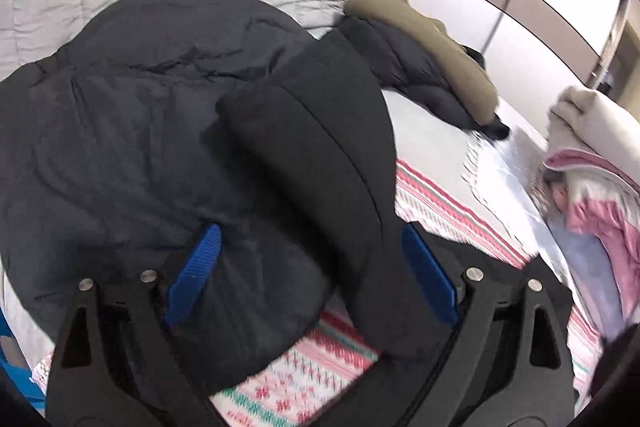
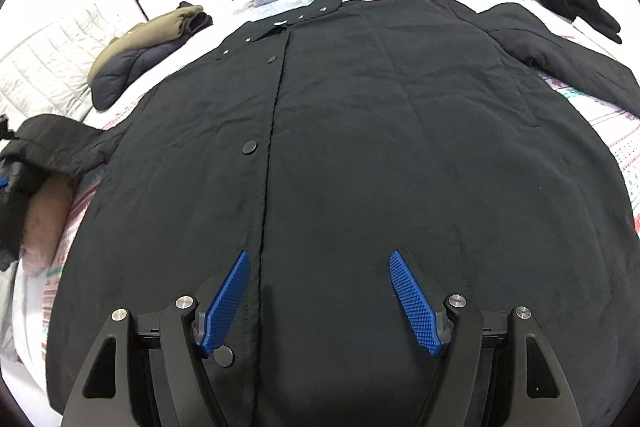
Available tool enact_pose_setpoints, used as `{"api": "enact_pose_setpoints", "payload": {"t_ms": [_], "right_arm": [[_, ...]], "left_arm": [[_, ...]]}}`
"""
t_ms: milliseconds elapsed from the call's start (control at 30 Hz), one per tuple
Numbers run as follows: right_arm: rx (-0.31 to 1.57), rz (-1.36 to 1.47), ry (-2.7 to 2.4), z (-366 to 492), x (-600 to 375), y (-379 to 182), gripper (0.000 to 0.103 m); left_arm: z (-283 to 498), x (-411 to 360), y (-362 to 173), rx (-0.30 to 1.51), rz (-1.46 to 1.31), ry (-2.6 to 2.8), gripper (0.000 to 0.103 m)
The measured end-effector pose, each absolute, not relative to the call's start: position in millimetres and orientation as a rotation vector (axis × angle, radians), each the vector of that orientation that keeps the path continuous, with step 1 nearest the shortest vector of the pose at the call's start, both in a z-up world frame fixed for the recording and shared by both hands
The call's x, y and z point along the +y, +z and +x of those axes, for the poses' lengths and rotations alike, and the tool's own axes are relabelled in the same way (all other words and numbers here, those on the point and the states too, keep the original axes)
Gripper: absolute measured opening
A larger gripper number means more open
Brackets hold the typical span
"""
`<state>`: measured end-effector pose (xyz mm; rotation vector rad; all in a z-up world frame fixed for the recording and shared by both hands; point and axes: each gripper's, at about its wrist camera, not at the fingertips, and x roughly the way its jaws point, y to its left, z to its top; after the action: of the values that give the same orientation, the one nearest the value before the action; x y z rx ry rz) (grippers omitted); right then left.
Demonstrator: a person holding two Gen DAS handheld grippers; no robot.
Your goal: Fold large clothes
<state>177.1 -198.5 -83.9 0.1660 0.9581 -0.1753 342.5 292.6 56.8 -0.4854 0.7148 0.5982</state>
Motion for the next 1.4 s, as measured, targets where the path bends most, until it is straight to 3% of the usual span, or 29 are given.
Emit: {"api": "enact_pose_setpoints", "payload": {"t_ms": [33,67,100,133,167,300,600,733,767,800,867,933,1100,1400], "right_arm": [[0.962,0.164,-0.173,178.0,-197.4,-84.2,0.074],[0.967,0.163,-0.167,178.8,-197.0,-84.9,0.074],[0.969,0.164,-0.164,178.9,-196.8,-85.6,0.074],[0.97,0.166,-0.163,179.1,-196.7,-85.9,0.074],[0.97,0.171,-0.161,179.2,-197.3,-86.0,0.074],[0.969,0.208,-0.159,178.7,-201.0,-86.5,0.074],[0.955,0.259,-0.177,176.7,-206.8,-86.5,0.074],[0.942,0.294,-0.197,175.2,-216.0,-84.4,0.074],[0.937,0.305,-0.207,174.5,-219.5,-83.4,0.074],[0.928,0.315,-0.223,173.2,-224.1,-82.0,0.074],[0.906,0.332,-0.268,170.8,-235.2,-78.5,0.074],[0.881,0.368,-0.308,166.7,-247.4,-75.3,0.074],[0.84,0.51,-0.318,156.8,-272.6,-73.2,0.074],[0.865,0.469,-0.295,157.6,-261.6,-73.4,0.074]], "left_arm": [[346.0,290.5,58.0,0.705,-0.46,0.618,0.091],[350.4,286.9,59.8,0.693,-0.431,0.631,0.085],[353.1,283.4,60.7,0.685,-0.406,0.638,0.062],[357.9,279.9,62.9,0.682,-0.366,0.645,0.045],[364.0,273.6,64.1,0.698,-0.317,0.634,0.016],[367.3,268.0,75.0,0.681,-0.338,0.58,0.007],[338.0,127.4,120.5,0.492,-0.357,0.15,0.008],[329.5,36.2,104.0,0.462,-0.356,-0.078,0.017],[329.6,16.7,91.6,0.486,-0.365,-0.141,0.025],[332.5,-3.8,76.2,0.534,-0.373,-0.213,0.042],[339.6,-39.0,40.0,0.663,-0.407,-0.341,0.066],[337.5,-60.5,9.1,0.752,-0.432,-0.376,0.067],[318.3,-52.5,-22.0,0.864,-0.439,-0.366,0.067],[251.0,48.9,-35.7,0.979,-0.496,-0.035,0.069]]}}
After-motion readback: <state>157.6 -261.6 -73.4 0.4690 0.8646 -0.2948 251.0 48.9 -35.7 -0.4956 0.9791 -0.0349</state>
